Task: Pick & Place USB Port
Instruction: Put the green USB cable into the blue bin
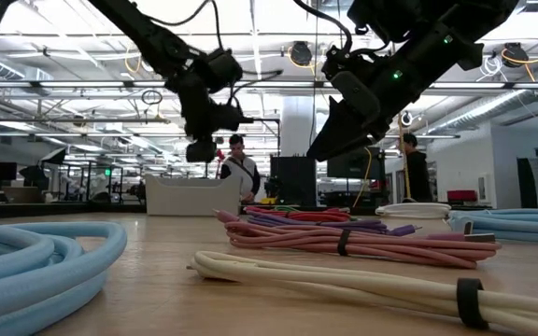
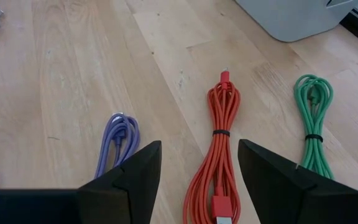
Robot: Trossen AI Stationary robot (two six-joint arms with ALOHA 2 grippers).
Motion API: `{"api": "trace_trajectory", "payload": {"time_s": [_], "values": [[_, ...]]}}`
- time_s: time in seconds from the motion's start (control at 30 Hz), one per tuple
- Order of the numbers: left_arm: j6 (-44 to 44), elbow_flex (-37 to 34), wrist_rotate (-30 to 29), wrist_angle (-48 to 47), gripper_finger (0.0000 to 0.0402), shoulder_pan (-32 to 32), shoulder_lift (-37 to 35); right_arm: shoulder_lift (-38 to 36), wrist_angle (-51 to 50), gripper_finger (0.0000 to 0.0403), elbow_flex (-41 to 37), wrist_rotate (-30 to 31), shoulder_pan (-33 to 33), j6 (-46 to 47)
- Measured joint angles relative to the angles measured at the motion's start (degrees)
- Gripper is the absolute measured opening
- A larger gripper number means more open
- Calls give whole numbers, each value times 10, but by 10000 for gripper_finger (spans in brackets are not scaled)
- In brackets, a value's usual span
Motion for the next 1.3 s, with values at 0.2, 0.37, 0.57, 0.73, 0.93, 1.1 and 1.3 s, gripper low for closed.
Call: {"api": "trace_trajectory", "payload": {"time_s": [0.2, 0.37, 0.57, 0.73, 0.93, 1.1, 1.3], "values": [[-178, 0, 261, -15, 167, -52, -92, 0, -7, 205, 0, 0, 0, 5], [-255, -12, 635, -18, 124, -87, -179, 0, -48, 205, 0, 1, 0, 24], [-264, -79, 753, -18, 92, -181, -262, 0, -89, 205, 0, 0, 1, 26], [-315, -162, 622, -33, 90, -282, -306, 0, -102, 205, 0, -1, 4, 34], [-426, -264, 400, -22, 90, -394, -332, 0, -104, 205, 0, -2, 4, 37], [-462, -336, 287, 105, 90, -464, -336, 0, -97, 205, 0, -25, 10, 33], [-401, -415, 222, 334, 90, -484, -336, 0, -30, 205, 0, -146, 51, -9]]}}
